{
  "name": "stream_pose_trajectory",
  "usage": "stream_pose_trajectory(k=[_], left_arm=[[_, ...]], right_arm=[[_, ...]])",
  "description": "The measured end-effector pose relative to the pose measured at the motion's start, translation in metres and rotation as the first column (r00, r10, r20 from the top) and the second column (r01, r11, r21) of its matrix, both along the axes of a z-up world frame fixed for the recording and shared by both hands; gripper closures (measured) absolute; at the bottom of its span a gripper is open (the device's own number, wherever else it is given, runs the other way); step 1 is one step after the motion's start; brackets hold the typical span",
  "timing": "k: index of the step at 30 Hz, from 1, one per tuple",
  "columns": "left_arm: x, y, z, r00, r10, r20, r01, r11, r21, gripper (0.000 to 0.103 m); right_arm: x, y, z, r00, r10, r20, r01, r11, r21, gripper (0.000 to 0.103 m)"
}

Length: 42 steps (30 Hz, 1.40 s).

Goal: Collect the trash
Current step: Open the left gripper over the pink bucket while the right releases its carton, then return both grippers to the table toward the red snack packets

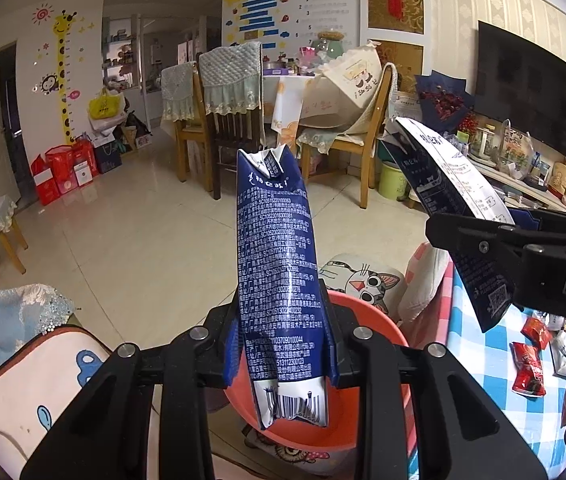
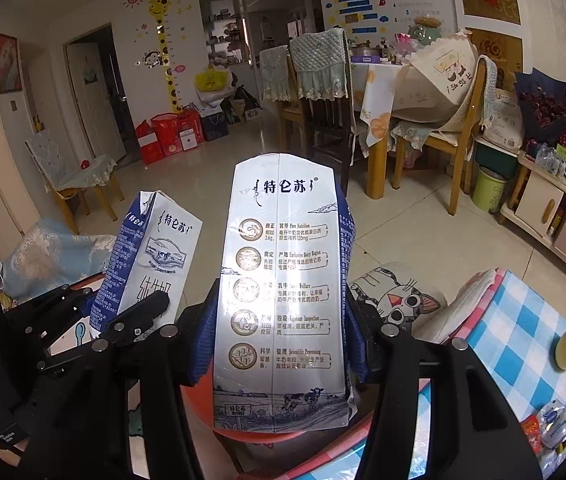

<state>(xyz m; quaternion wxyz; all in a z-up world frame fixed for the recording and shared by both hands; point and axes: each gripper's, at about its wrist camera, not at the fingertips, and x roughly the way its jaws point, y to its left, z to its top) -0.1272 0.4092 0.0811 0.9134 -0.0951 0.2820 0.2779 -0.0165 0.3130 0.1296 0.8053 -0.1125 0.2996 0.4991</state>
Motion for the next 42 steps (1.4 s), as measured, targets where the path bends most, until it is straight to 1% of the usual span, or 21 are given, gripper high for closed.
stream_pose_trajectory(k=[7, 11, 14, 16, 17, 19, 22, 24, 28, 31, 32, 33, 34, 35, 37, 38, 40, 42], left_arm=[[0.012, 0.008, -0.019, 1.000, -0.005, -0.021, 0.005, 0.999, -0.041, 0.070], [0.021, 0.013, -0.031, 0.999, -0.016, -0.040, 0.014, 0.999, -0.052, 0.070], [0.030, 0.019, -0.042, 0.998, -0.027, -0.061, 0.022, 0.996, -0.083, 0.068], [0.033, 0.021, -0.048, 0.997, -0.027, -0.071, 0.021, 0.996, -0.090, 0.067], [0.034, 0.022, -0.050, 0.997, -0.026, -0.077, 0.019, 0.996, -0.084, 0.066], [0.039, 0.024, -0.055, 0.995, -0.015, -0.094, 0.009, 0.998, -0.060, 0.058], [0.042, 0.029, -0.061, 0.995, -0.009, -0.104, 0.002, 0.998, -0.061, 0.054], [0.042, 0.031, -0.064, 0.994, -0.003, -0.111, -0.004, 0.998, -0.058, 0.053], [0.042, 0.032, -0.066, 0.993, 0.006, -0.114, -0.013, 0.998, -0.061, 0.051], [0.039, 0.029, -0.064, 0.994, 0.008, -0.108, -0.014, 0.998, -0.056, 0.048], [0.039, 0.027, -0.062, 0.995, 0.009, -0.104, -0.014, 0.998, -0.053, 0.047], [0.038, 0.025, -0.059, 0.995, 0.009, -0.098, -0.014, 0.999, -0.051, 0.044], [0.038, 0.021, -0.056, 0.996, 0.008, -0.092, -0.012, 0.999, -0.049, 0.038], [0.038, 0.019, -0.053, 0.996, 0.006, -0.084, -0.010, 0.999, -0.049, 0.034], [0.036, 0.007, -0.045, 0.998, -0.011, -0.054, 0.008, 0.999, -0.050, 0.024], [0.036, -0.001, -0.042, 0.999, -0.025, -0.044, 0.023, 0.998, -0.050, 0.023], [0.040, -0.017, -0.040, 0.998, -0.055, -0.037, 0.053, 0.997, -0.052, 0.015], [0.046, -0.043, -0.041, 0.993, -0.113, -0.036, 0.111, 0.992, -0.060, 0.012]], right_arm=[[0.005, 0.015, -0.017, 1.000, 0.003, -0.018, -0.003, 1.000, -0.022, 0.049], [0.010, 0.024, -0.028, 0.999, 0.006, -0.034, -0.007, 0.999, -0.035, 0.048], [0.014, 0.030, -0.037, 0.999, 0.005, -0.045, -0.007, 0.999, -0.048, 0.048], [0.019, 0.034, -0.044, 0.998, -0.001, -0.058, -0.002, 0.998, -0.056, 0.048], [0.022, 0.035, -0.047, 0.998, -0.002, -0.065, -0.002, 0.998, -0.060, 0.048], [0.027, 0.039, -0.054, 0.997, -0.006, -0.082, 0.001, 0.998, -0.066, 0.047], [0.032, 0.042, -0.062, 0.995, -0.007, -0.104, 0.001, 0.998, -0.065, 0.042], [0.034, 0.043, -0.066, 0.994, -0.010, -0.108, 0.003, 0.998, -0.066, 0.038], [0.037, 0.037, -0.069, 0.992, -0.023, -0.122, 0.016, 0.998, -0.058, 0.037], [0.038, 0.026, -0.067, 0.992, -0.035, -0.120, 0.029, 0.998, -0.049, 0.037], [0.038, 0.020, -0.065, 0.992, -0.042, -0.120, 0.037, 0.998, -0.043, 0.035], [0.039, 0.011, -0.063, 0.992, -0.048, -0.120, 0.045, 0.998, -0.034, 0.031], [0.040, 0.003, -0.063, 0.992, -0.056, -0.116, 0.053, 0.998, -0.029, 0.028], [0.040, -0.010, -0.061, 0.992, -0.069, -0.110, 0.067, 0.998, -0.023, 0.025], [0.042, -0.035, -0.061, 0.990, -0.098, -0.102, 0.096, 0.995, -0.019, 0.023], [0.043, -0.050, -0.062, 0.988, -0.115, -0.100, 0.114, 0.993, -0.019, 0.022], [0.046, -0.087, -0.067, 0.981, -0.168, -0.098, 0.167, 0.986, -0.018, 0.018], [0.048, -0.131, -0.073, 0.969, -0.229, -0.094, 0.229, 0.973, -0.011, 0.008]])
